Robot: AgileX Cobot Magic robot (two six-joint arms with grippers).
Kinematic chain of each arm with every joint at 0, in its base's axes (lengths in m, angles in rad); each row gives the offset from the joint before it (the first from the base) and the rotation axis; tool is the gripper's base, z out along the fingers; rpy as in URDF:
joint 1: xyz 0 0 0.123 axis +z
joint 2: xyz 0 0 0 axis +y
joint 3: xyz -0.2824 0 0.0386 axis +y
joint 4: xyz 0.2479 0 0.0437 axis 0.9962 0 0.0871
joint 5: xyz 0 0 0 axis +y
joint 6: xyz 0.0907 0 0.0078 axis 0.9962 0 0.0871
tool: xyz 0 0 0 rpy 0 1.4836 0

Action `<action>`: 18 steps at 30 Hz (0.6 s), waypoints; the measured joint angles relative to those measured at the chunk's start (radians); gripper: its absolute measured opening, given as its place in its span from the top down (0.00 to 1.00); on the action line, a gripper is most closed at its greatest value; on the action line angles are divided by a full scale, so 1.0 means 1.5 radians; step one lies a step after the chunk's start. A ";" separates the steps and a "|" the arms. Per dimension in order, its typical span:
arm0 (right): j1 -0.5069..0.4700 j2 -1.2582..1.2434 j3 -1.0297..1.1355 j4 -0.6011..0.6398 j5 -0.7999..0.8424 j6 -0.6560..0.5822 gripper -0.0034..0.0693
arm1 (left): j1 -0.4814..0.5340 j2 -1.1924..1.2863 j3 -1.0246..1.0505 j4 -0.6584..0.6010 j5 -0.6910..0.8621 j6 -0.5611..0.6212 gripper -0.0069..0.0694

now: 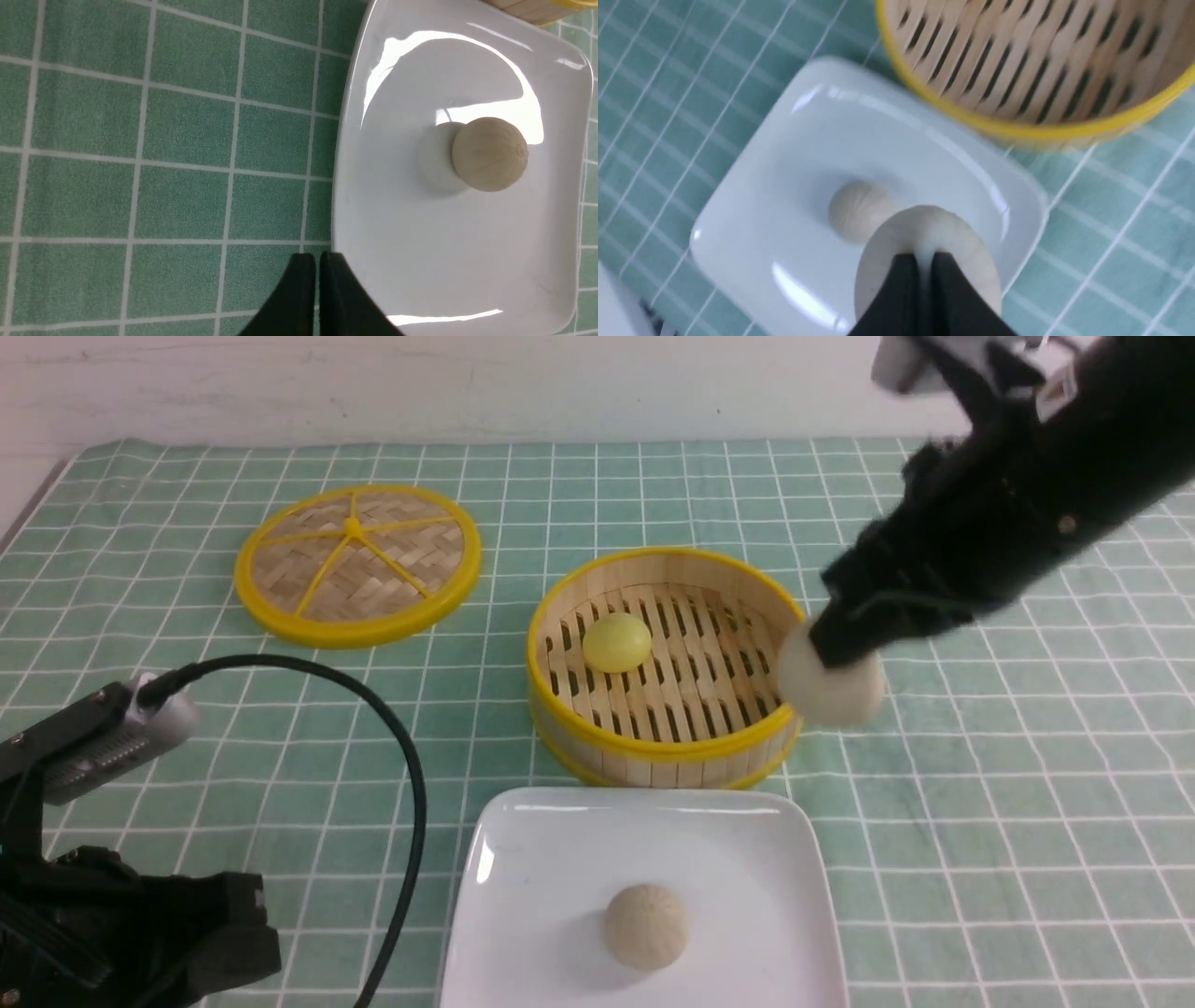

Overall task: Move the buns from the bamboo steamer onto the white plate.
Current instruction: 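Move the steamed bun from the bamboo steamer onto the white plate with the right gripper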

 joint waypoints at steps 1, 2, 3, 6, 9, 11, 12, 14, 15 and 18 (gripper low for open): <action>0.015 -0.001 0.037 0.015 -0.010 -0.006 0.92 | 0.000 0.000 0.000 0.000 0.000 0.000 0.85; 0.027 0.002 0.075 0.021 -0.024 -0.009 0.92 | 0.000 0.000 0.000 0.000 0.000 0.000 0.84; 0.041 0.006 0.105 0.025 -0.044 -0.012 0.92 | 0.000 0.000 0.000 0.000 0.000 0.000 0.84; 0.078 0.031 0.196 0.027 -0.151 -0.015 0.90 | 0.000 0.000 0.000 0.000 -0.005 0.000 0.84; 0.101 0.065 0.243 0.027 -0.251 -0.015 0.86 | 0.000 0.000 0.000 0.000 -0.007 0.000 0.84; 0.113 0.089 0.254 0.030 -0.304 -0.015 0.79 | 0.000 0.000 0.000 0.000 -0.008 0.000 0.84; 0.115 0.096 0.255 0.031 -0.319 -0.015 0.77 | 0.000 0.000 0.000 0.000 -0.008 0.000 0.83; 0.118 0.116 0.254 0.035 -0.343 -0.015 0.67 | 0.000 0.000 0.000 0.001 -0.008 -0.002 0.83; 0.118 0.123 0.254 0.036 -0.347 -0.015 0.60 | 0.000 0.000 0.000 0.001 -0.008 -0.006 0.83; 0.118 0.127 0.254 0.036 -0.343 -0.015 0.49 | 0.000 0.000 0.000 0.001 -0.008 -0.008 0.83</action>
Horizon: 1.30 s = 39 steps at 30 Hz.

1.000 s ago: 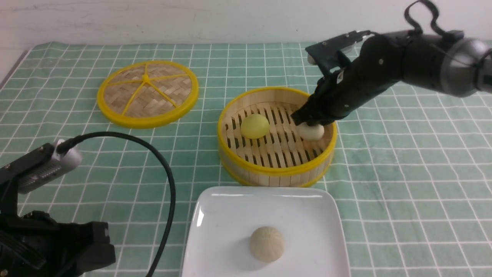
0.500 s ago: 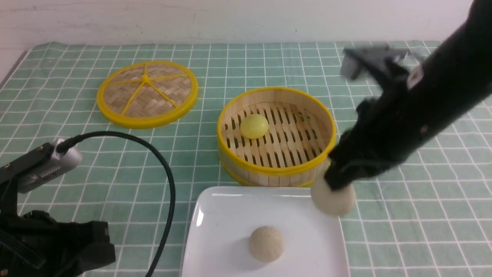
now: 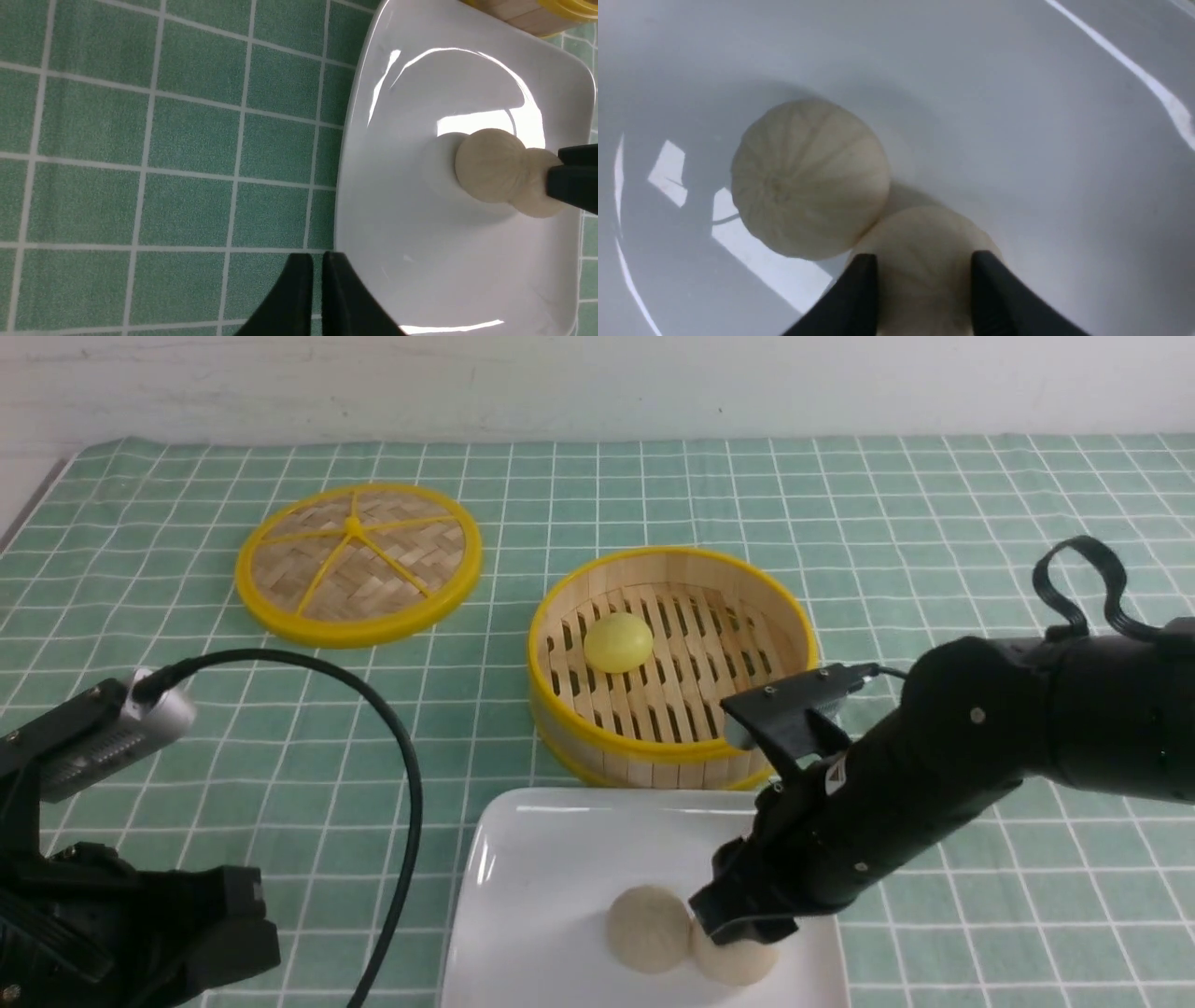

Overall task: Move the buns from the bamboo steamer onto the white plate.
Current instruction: 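Move the steamed bun from the bamboo steamer onto the white plate with the right gripper, then reach into the bamboo steamer and grasp a bun with the left gripper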

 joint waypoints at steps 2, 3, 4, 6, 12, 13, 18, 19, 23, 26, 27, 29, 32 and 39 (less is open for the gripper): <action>0.000 -0.008 -0.003 -0.011 0.015 0.000 0.39 | 0.000 0.000 0.000 0.000 0.000 -0.001 0.82; -0.002 -0.016 -0.009 -0.022 0.031 0.000 0.35 | 0.000 0.000 0.000 0.000 -0.001 -0.001 0.82; -0.005 -0.032 -0.021 -0.035 0.055 0.000 0.31 | 0.000 0.000 0.000 0.000 -0.001 -0.001 0.82; -0.014 -0.059 -0.041 -0.051 0.095 0.000 0.29 | 0.000 0.000 0.000 0.000 -0.001 -0.001 0.81; -0.068 -0.185 -0.147 -0.126 0.292 0.000 0.35 | 0.000 0.000 0.000 0.007 -0.007 -0.001 0.81; -0.075 -0.208 -0.155 -0.142 0.320 0.000 0.39 | 0.000 0.002 0.000 0.014 -0.006 -0.001 0.81; -0.102 -0.318 -0.161 -0.227 0.433 0.012 0.67 | 0.000 0.059 -0.033 0.047 0.012 -0.001 0.81; -0.104 -0.340 -0.158 -0.238 0.436 0.019 0.73 | 0.000 0.080 -0.051 0.048 0.023 -0.001 0.81; -0.104 -0.418 -0.109 -0.255 0.439 0.033 0.94 | 0.000 0.155 -0.135 0.030 0.078 0.015 0.81; -0.104 -0.500 -0.030 -0.261 0.443 0.039 0.97 | -0.004 0.222 -0.228 -0.005 0.125 0.049 0.80; -0.104 -0.514 -0.008 -0.264 0.443 0.041 0.97 | -0.009 0.238 -0.244 -0.007 0.129 0.051 0.80; -0.104 -0.559 0.050 -0.270 0.426 0.045 0.97 | -0.041 0.285 -0.307 0.002 0.142 0.035 0.81; -0.104 -0.610 0.119 -0.280 0.398 0.048 0.97 | -0.108 0.348 -0.387 0.052 0.151 -0.019 0.84; -0.104 -0.694 0.237 -0.284 0.310 0.048 0.97 | -0.261 0.535 -0.625 0.196 0.149 -0.147 0.82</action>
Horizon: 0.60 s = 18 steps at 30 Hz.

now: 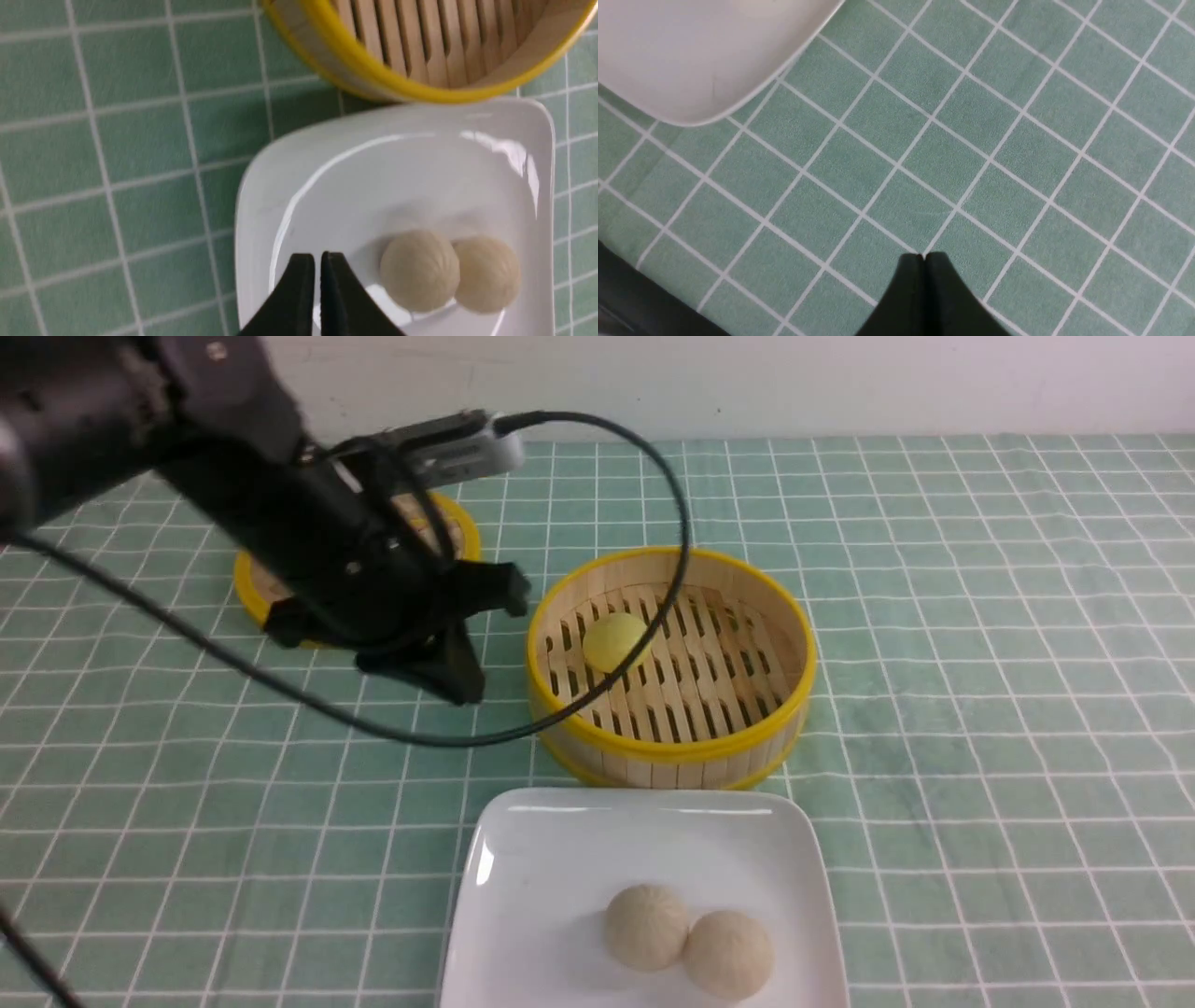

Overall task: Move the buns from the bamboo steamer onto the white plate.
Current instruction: 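Reach into the bamboo steamer and grasp a bun with the left gripper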

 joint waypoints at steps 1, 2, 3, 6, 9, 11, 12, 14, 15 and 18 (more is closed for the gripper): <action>0.000 -0.006 0.015 0.000 -0.025 0.002 0.97 | -0.026 0.047 -0.067 0.024 -0.001 -0.009 0.79; 0.000 -0.007 0.015 0.001 -0.027 0.002 0.97 | -0.032 0.059 -0.083 0.030 -0.002 -0.012 0.77; 0.000 -0.008 0.019 0.001 -0.034 0.002 0.97 | -0.042 0.080 -0.114 0.041 -0.002 -0.014 0.75; 0.000 -0.009 0.021 0.001 -0.053 0.002 0.97 | -0.069 0.152 -0.219 0.074 -0.010 -0.024 0.62; 0.000 -0.009 0.021 0.001 -0.067 0.002 0.96 | -0.081 0.211 -0.294 0.096 -0.030 -0.027 0.47; 0.000 -0.009 0.021 0.001 -0.071 0.002 0.96 | -0.083 0.249 -0.321 0.115 -0.054 -0.028 0.39; 0.000 -0.009 0.021 0.001 -0.071 0.002 0.96 | -0.083 0.260 -0.326 0.122 -0.066 -0.028 0.37; 0.000 -0.009 0.021 0.001 -0.071 0.002 0.96 | -0.083 0.283 -0.331 0.138 -0.095 -0.028 0.34; 0.000 -0.009 0.021 0.001 -0.071 0.002 0.96 | -0.083 0.296 -0.332 0.146 -0.111 -0.028 0.32; 0.000 -0.009 0.021 0.001 -0.072 0.002 0.96 | -0.083 0.323 -0.332 0.152 -0.128 -0.029 0.32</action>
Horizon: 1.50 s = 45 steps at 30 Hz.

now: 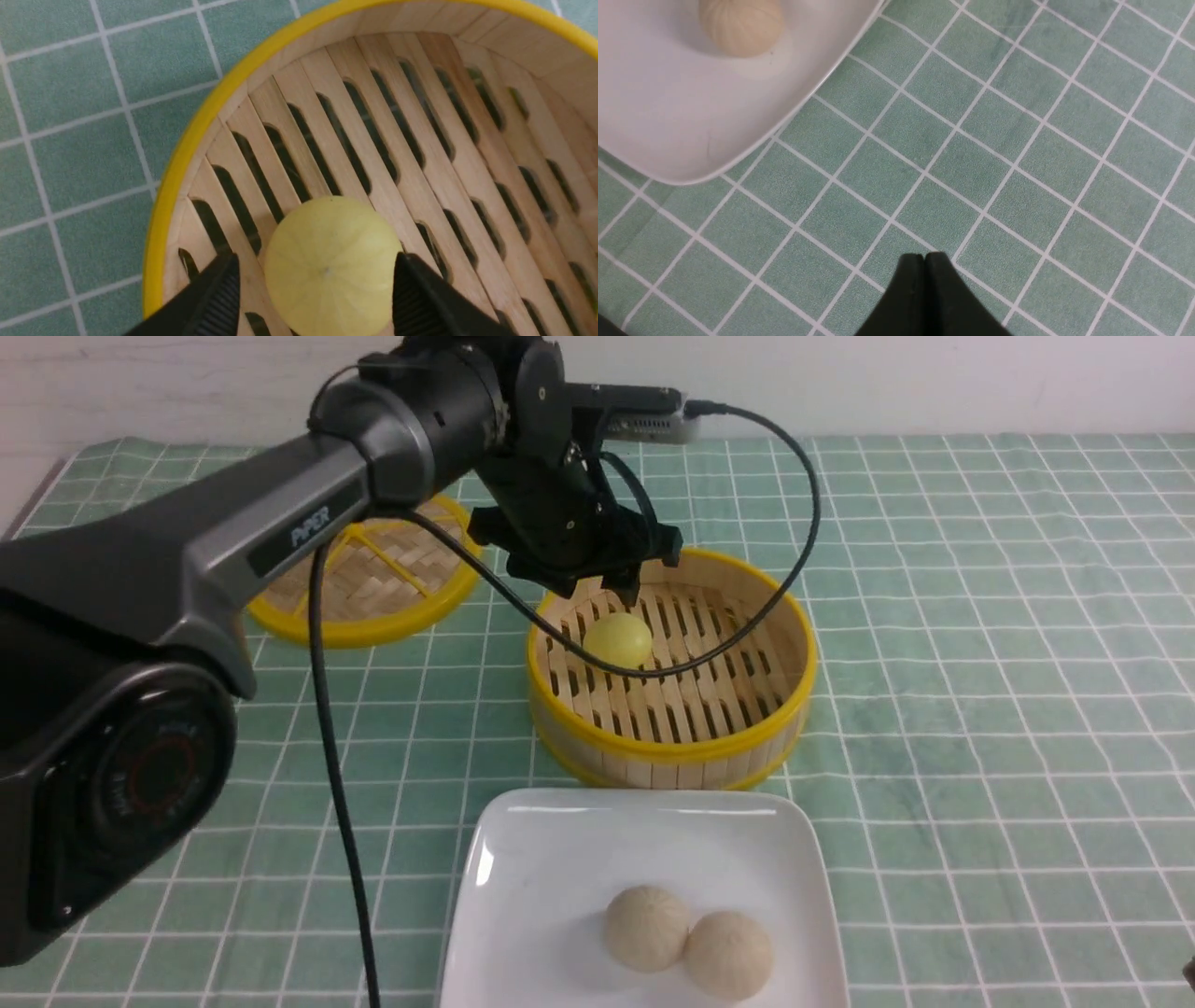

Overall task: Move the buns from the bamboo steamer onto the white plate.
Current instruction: 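Reach into the bamboo steamer and grasp a bun with the left gripper, then carry the bun from the bamboo steamer to the plate with the left gripper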

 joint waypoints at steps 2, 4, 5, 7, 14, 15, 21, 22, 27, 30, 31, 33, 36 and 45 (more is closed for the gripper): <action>0.000 0.000 0.000 0.000 0.000 0.000 0.96 | 0.000 0.013 0.000 0.000 -0.005 0.000 0.32; 0.000 0.000 0.000 0.000 0.000 0.000 0.95 | 0.000 0.028 0.000 -0.001 -0.011 -0.001 0.32; 0.000 0.000 0.000 0.000 0.000 0.000 0.95 | 0.000 0.035 0.000 -0.004 -0.013 -0.001 0.32; 0.000 0.000 0.000 0.000 0.000 0.000 0.95 | 0.000 0.049 0.000 -0.013 -0.022 -0.001 0.32; 0.000 -0.001 0.000 0.001 -0.001 0.000 0.95 | -0.001 0.068 -0.007 -0.053 -0.018 -0.001 0.63; 0.000 -0.001 0.000 0.003 -0.001 0.000 0.95 | -0.001 0.065 -0.007 -0.056 -0.013 -0.001 0.72; 0.000 -0.001 0.000 0.011 -0.003 0.000 0.95 | -0.001 0.013 -0.009 -0.063 0.055 -0.001 0.88; 0.000 -0.001 0.000 0.011 -0.003 0.000 0.95 | -0.001 0.002 -0.010 -0.061 0.067 -0.001 0.88; 0.000 -0.001 0.000 0.012 -0.003 0.000 0.94 | -0.001 -0.134 -0.020 -0.005 0.166 0.017 0.88; 0.000 -0.001 0.000 0.013 -0.004 0.000 0.94 | -0.001 -0.226 -0.022 0.058 0.230 0.027 0.88; 0.000 -0.001 0.000 0.013 -0.005 0.000 0.94 | -0.001 -0.247 -0.022 0.071 0.240 0.026 0.88; 0.000 -0.001 0.000 0.016 -0.007 0.000 0.93 | -0.001 -0.311 -0.006 0.086 0.247 0.011 0.88; 0.000 -0.001 0.000 0.017 -0.009 0.000 0.93 | -0.002 -0.371 0.051 0.052 0.247 0.004 0.88; 0.000 -0.001 0.000 0.026 -0.011 0.000 0.91 | -0.101 -0.414 0.445 -0.047 0.084 0.000 0.87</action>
